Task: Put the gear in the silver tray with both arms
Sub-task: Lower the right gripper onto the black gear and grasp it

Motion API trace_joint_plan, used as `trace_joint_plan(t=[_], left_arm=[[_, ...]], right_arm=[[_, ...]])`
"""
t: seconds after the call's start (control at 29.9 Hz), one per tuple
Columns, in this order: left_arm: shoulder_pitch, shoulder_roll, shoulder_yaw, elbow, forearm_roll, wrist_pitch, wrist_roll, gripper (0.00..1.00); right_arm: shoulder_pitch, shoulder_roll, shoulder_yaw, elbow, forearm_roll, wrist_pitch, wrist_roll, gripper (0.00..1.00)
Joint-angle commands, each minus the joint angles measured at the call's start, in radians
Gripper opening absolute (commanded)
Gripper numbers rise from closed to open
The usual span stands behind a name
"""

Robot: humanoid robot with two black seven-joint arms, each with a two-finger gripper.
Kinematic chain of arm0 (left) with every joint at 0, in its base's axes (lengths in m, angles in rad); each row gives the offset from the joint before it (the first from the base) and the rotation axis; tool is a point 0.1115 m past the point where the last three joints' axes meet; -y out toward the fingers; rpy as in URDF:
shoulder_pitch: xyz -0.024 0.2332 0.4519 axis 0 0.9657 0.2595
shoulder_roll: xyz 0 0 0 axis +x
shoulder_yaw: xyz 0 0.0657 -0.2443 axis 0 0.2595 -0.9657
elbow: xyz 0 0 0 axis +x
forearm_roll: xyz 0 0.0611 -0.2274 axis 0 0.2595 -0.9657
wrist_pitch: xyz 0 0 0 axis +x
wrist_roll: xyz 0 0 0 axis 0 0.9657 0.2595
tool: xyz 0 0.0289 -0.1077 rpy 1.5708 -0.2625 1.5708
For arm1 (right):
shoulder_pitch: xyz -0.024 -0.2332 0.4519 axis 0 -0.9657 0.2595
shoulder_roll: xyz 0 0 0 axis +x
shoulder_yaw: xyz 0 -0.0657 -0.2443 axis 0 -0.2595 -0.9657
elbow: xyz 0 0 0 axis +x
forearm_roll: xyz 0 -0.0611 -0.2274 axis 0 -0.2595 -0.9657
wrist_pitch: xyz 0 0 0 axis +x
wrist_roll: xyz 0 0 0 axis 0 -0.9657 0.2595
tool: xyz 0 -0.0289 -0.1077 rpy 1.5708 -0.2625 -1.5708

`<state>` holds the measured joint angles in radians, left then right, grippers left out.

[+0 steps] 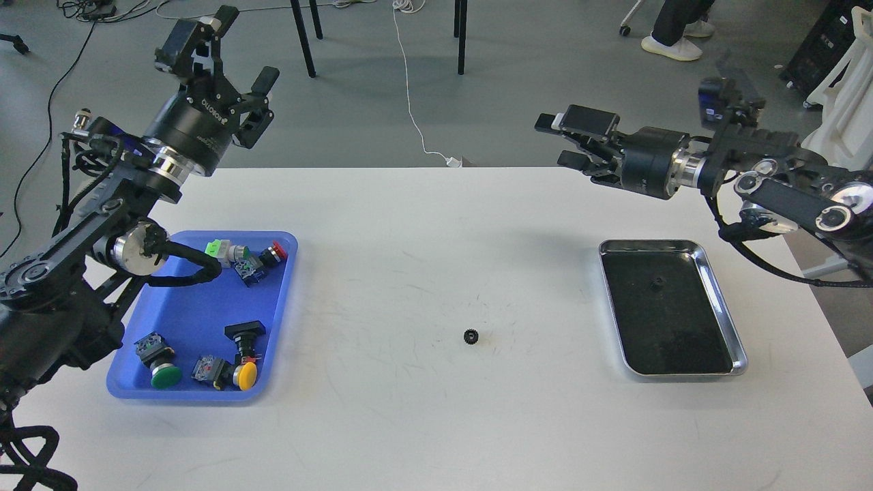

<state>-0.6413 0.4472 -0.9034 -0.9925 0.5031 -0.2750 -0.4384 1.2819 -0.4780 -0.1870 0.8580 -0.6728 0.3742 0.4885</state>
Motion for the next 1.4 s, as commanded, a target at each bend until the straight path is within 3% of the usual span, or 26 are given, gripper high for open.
trace_joint_plan(t=[0.0,0.3,0.53,0.8,1.17,1.37], left_arm=[[0.020,0.007,-0.031,-0.003,-0.005,-0.001,0.010,0.98],[0.022,0.004,-0.040,-0.046,-0.005,0.010,0.026,0.98],[0.022,-0.002,-0.043,-0.063,-0.005,0.013,0.038,0.98],[0.023,0.005,-0.048,-0.064,-0.006,-0.001,0.036,0.98],[0.022,0.005,-0.046,-0.064,-0.006,-0.004,0.036,0.98],[0.022,0.004,-0.046,-0.064,-0.006,-0.003,0.036,0.98]], right_arm=[[0.144,0.079,-0.196,0.015,-0.108,0.000,0.000,0.98],[0.352,0.286,-0.523,0.114,-0.402,-0.003,0.000,0.98],[0.382,0.338,-0.604,0.179,-0.533,-0.011,0.000,0.98],[0.326,0.478,-0.640,0.118,-0.550,-0.060,0.000,0.92],[0.251,0.478,-0.696,0.049,-0.550,-0.138,0.000,0.70],[0.247,0.478,-0.697,0.052,-0.544,-0.161,0.000,0.70]])
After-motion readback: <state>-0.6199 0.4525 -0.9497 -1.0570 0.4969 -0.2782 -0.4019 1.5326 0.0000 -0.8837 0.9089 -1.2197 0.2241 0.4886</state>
